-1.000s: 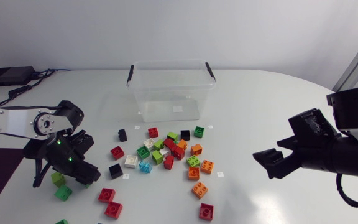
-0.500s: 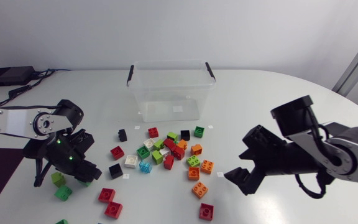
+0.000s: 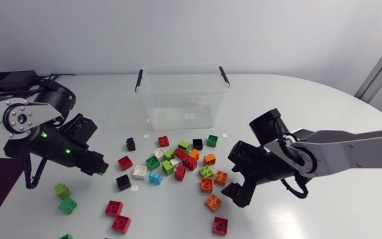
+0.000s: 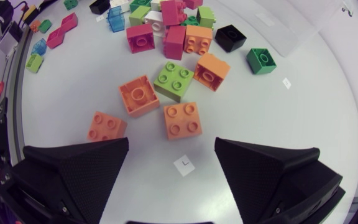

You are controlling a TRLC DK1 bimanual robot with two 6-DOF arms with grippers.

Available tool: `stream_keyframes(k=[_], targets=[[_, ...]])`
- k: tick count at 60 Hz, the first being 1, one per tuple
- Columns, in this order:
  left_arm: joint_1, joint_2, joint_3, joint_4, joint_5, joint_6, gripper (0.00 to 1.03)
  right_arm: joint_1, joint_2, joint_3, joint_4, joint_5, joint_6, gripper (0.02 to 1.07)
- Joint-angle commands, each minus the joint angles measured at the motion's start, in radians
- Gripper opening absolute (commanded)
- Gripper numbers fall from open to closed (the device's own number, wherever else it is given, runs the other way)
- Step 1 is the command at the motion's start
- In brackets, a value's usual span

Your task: Place the duplo bricks in the container

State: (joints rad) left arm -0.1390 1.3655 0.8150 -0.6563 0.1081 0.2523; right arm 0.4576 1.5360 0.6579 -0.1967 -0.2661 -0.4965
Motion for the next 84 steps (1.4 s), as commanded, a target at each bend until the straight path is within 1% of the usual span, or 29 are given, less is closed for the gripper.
stream_keyframes(k=[1, 6, 10, 17, 20, 23, 26, 31, 34, 38, 41, 49, 62, 74, 84], targets=[[-0.011, -0.016, 0.062, -0.006, 0.019, 0.008, 0.26, 0.009, 0.061, 0.042, 0.016, -0.005, -0.039, 0.98], [-0.027, -0.017, 0.095, -0.006, 0.025, 0.002, 0.26, 0.010, 0.108, 0.065, 0.036, 0.001, -0.051, 0.97], [-0.039, -0.019, 0.124, -0.008, 0.036, 0.001, 0.26, 0.010, 0.136, 0.083, 0.039, 0.002, -0.057, 0.93], [-0.056, -0.023, 0.179, -0.008, 0.039, -0.005, 0.26, 0.009, 0.161, 0.100, 0.040, 0.004, -0.073, 0.92], [-0.070, -0.025, 0.207, -0.006, 0.050, -0.007, 0.26, 0.009, 0.173, 0.106, 0.043, 0.004, -0.080, 0.82], [-0.074, -0.025, 0.223, -0.003, 0.054, -0.005, 0.26, 0.009, 0.179, 0.105, 0.056, 0.004, -0.083, 0.77], [-0.080, -0.025, 0.240, 0.006, 0.058, -0.007, 0.26, 0.010, 0.187, 0.108, 0.060, 0.005, -0.083, 0.67], [-0.088, -0.020, 0.262, 0.040, 0.070, -0.019, 0.26, 0.010, 0.196, 0.109, 0.068, 0.007, -0.083, 0.45], [-0.094, -0.011, 0.276, 0.049, 0.079, -0.024, 0.26, 0.009, 0.199, 0.109, 0.069, 0.005, -0.083, 0.40], [-0.103, 0.004, 0.299, 0.063, 0.081, -0.028, 0.27, 0.007, 0.199, 0.108, 0.066, 0.005, -0.083, 0.38], [-0.111, 0.018, 0.316, 0.072, 0.082, -0.030, 0.27, 0.004, 0.196, 0.109, 0.065, 0.005, -0.083, 0.32], [-0.143, 0.058, 0.371, 0.106, 0.085, -0.045, 0.27, -0.011, 0.150, 0.105, 0.048, 0.004, -0.077, 0.31], [-0.183, 0.155, 0.475, 0.162, 0.085, -0.084, 0.28, -0.025, 0.053, 0.118, -0.014, 0.004, -0.063, 0.30], [-0.189, 0.270, 0.589, 0.224, 0.085, -0.131, 0.28, -0.036, -0.014, 0.166, -0.070, 0.004, -0.039, 0.30], [-0.186, 0.373, 0.678, 0.250, 0.085, -0.150, 0.28, -0.037, -0.051, 0.227, -0.113, 0.005, -0.004, 0.30]])
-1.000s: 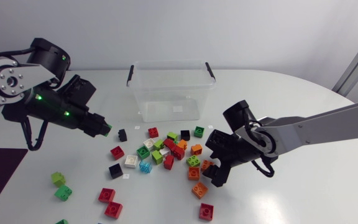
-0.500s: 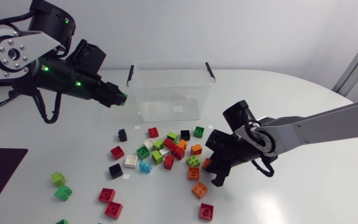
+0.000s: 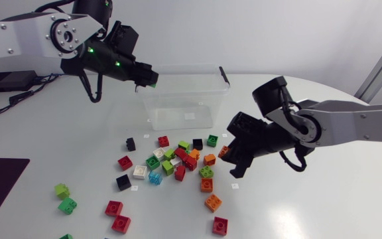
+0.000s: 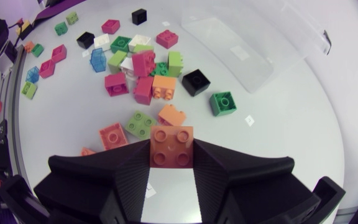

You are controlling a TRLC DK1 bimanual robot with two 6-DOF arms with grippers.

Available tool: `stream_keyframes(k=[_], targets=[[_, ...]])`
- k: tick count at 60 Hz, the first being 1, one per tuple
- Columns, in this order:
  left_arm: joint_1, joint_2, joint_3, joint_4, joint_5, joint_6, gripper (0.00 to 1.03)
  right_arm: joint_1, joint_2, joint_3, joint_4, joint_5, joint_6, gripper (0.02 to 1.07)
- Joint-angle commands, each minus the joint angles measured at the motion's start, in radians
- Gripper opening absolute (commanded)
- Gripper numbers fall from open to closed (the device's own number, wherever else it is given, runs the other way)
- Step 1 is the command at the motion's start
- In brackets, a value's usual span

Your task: Place the duplo bricks in the container

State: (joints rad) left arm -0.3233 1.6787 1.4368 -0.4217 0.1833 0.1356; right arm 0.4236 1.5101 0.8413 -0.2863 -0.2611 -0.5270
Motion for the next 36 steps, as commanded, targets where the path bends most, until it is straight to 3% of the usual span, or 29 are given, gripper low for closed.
stream_keyframes(k=[1, 21, 27, 32, 36], targets=[[-0.002, 0.072, 0.066, 0.015, 0.010, -0.033, 0.28, -0.003, -0.028, 0.050, -0.028, 0.002, 0.030, 0.30], [0.015, 0.236, 0.209, 0.047, -0.010, -0.073, 0.32, 0.012, -0.037, 0.180, -0.065, 0.016, 0.091, 0.30], [0.021, 0.265, 0.244, 0.049, -0.045, -0.088, 0.52, 0.012, -0.031, 0.214, -0.070, 0.017, 0.099, 0.30], [0.027, 0.268, 0.249, 0.050, -0.056, -0.091, 0.78, 0.010, -0.019, 0.254, -0.071, 0.017, 0.116, 0.30], [0.033, 0.253, 0.237, 0.049, -0.059, -0.090, 0.86, 0.009, -0.005, 0.292, -0.074, 0.017, 0.131, 0.30]])
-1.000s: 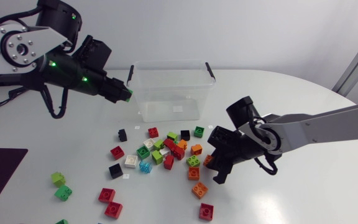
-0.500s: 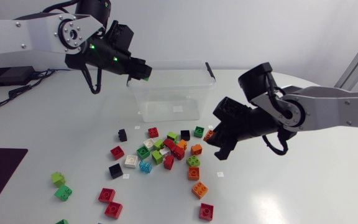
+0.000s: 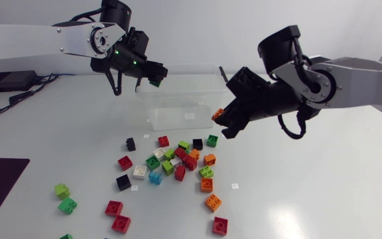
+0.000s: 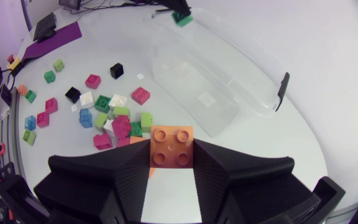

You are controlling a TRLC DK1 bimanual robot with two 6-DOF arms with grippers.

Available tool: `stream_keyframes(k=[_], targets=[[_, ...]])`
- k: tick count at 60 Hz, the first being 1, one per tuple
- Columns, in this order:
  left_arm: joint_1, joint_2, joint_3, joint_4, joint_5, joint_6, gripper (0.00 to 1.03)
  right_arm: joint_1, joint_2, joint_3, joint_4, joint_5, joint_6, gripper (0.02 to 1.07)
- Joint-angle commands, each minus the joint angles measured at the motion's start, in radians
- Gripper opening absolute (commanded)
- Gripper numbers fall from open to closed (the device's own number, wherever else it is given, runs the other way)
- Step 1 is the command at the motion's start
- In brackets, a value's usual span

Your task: Place the duplo bricks in the container

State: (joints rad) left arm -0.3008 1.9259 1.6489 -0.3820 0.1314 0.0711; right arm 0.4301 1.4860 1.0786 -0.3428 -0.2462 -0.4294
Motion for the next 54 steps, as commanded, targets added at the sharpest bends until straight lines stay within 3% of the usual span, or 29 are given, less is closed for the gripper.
stream_keyframes(k=[1, 6, 32, 54], targets=[[0.012, -0.002, 0.020, 0.009, -0.007, -0.024, 0.89, 0.002, 0.022, 0.063, -0.018, 0.004, 0.038, 0.30], [0.012, -0.045, -0.017, 0.009, -0.019, -0.004, 0.97, 0.002, 0.046, 0.109, -0.018, 0.022, 0.052, 0.30], [0.124, -0.329, -0.281, -0.047, -0.036, 0.156, 0.97, -0.014, 0.197, 0.316, 0.014, 0.051, 0.136, 0.30], [0.204, -0.386, -0.479, -0.044, 0.062, 0.320, 0.97, -0.021, 0.327, 0.446, 0.054, 0.111, 0.192, 0.30]])
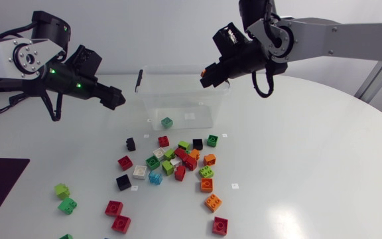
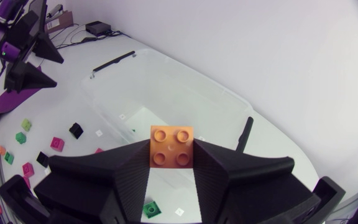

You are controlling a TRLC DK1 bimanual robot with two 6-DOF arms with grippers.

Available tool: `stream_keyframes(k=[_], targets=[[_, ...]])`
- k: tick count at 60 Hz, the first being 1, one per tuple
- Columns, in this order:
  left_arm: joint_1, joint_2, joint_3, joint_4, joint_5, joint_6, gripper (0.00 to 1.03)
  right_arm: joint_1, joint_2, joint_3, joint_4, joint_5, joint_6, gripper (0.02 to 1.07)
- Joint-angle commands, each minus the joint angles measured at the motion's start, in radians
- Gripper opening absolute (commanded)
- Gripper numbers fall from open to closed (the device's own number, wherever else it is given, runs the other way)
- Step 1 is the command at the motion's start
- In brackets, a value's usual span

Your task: Place the duplo bricks in the container

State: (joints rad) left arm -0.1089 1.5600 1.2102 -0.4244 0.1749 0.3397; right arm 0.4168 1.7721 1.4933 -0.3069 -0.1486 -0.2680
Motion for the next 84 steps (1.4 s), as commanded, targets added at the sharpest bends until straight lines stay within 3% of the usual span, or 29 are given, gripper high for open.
stream_keyframes(k=[1, 29, 31, 39, 42, 61, 84], targets=[[0.014, -0.020, -0.044, -0.001, 0.020, 0.059, 0.97, -0.007, 0.046, 0.036, 0.019, 0.015, 0.032, 0.30], [0.037, 0.035, -0.167, 0.030, 0.061, 0.269, 0.97, -0.003, 0.197, 0.170, 0.043, 0.076, 0.052, 0.32], [0.037, 0.041, -0.172, 0.035, 0.067, 0.283, 0.97, -0.001, 0.211, 0.179, 0.043, 0.081, 0.055, 0.38], [0.034, 0.103, -0.170, 0.038, 0.084, 0.335, 0.97, 0.002, 0.250, 0.208, 0.037, 0.099, 0.062, 0.93], [0.029, 0.120, -0.178, 0.049, 0.098, 0.364, 0.97, 0.004, 0.250, 0.211, 0.035, 0.099, 0.061, 1.02], [0.021, 0.232, -0.146, 0.069, 0.123, 0.556, 0.96, 0.010, 0.092, 0.114, 0.034, 0.087, 0.053, 1.02], [0.008, 0.348, -0.046, -0.004, 0.135, 0.699, 0.96, 0.013, -0.212, -0.223, 0.045, 0.007, 0.012, 1.02]])
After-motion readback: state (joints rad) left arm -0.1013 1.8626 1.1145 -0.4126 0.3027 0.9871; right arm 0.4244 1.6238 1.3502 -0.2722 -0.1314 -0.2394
